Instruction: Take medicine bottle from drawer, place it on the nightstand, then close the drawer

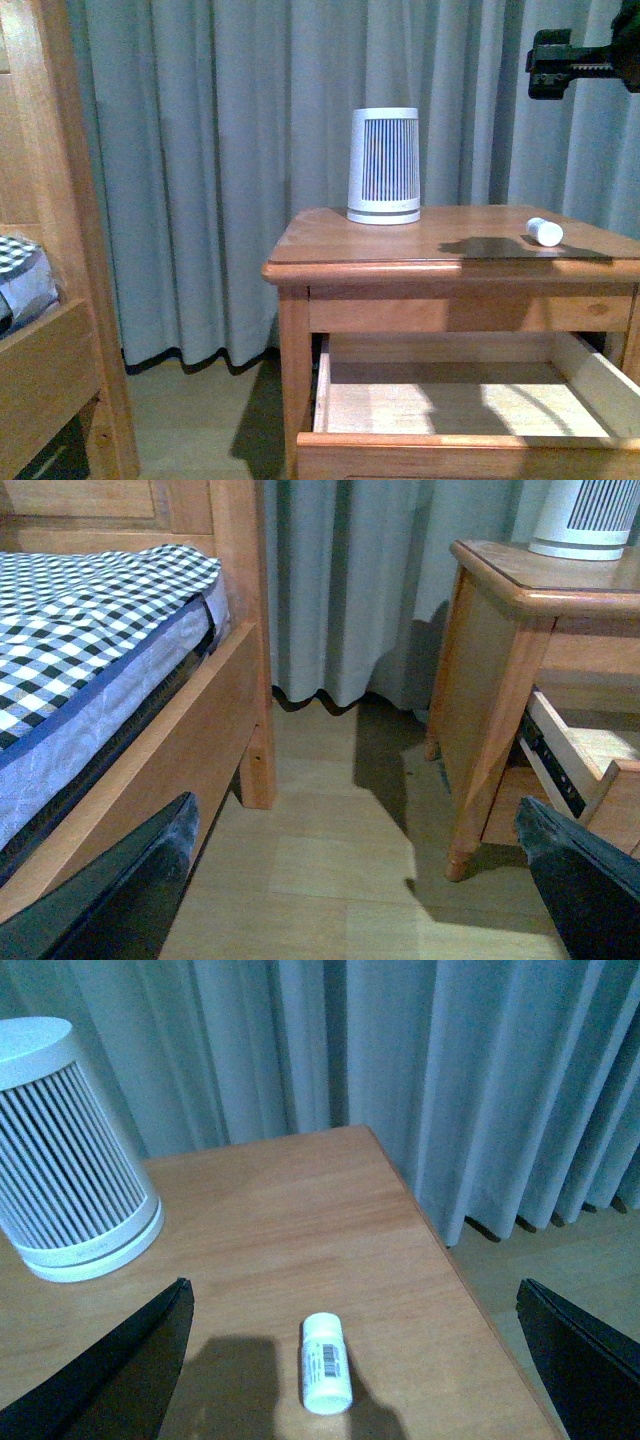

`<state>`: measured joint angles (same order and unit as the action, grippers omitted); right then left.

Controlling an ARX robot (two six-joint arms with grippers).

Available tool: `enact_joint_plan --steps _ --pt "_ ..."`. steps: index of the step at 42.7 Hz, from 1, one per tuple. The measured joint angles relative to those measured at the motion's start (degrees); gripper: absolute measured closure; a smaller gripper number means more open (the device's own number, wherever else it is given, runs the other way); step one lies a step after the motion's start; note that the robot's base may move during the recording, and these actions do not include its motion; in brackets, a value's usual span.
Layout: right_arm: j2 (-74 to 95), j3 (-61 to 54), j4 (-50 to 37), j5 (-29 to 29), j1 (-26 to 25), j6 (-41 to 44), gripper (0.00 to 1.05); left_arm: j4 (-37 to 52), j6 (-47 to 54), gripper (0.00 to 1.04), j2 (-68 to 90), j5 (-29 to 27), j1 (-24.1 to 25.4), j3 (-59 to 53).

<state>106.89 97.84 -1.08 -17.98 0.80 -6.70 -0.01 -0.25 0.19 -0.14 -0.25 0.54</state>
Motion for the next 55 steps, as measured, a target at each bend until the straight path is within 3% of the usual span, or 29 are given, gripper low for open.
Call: enact_joint_plan --steps 12,23,29,39,55 --pt "-23.6 -36.6 -9.1 4.5 1.7 -5.6 0.07 0.0 0.0 0.07 0.0 0.0 0.0 0.0" --pt "-38.2 -62.1 -12.1 1.2 8.0 -9.8 0.07 0.0 0.0 0.07 0.0 0.0 0.0 0.0" --pt "-37.8 -72.1 -15.3 -0.2 10.6 -12.9 0.07 0.0 0.0 0.07 0.0 0.0 0.0 0.0" --pt "-23.3 -73.7 -28.6 -1.4 10.5 -13.4 0.07 0.0 0.0 0.07 0.0 0.0 0.0 0.0" --pt "-5.1 -64.6 -34.4 -1.7 9.8 -11.9 0.07 0.0 0.0 0.07 0.0 0.0 0.0 0.0"
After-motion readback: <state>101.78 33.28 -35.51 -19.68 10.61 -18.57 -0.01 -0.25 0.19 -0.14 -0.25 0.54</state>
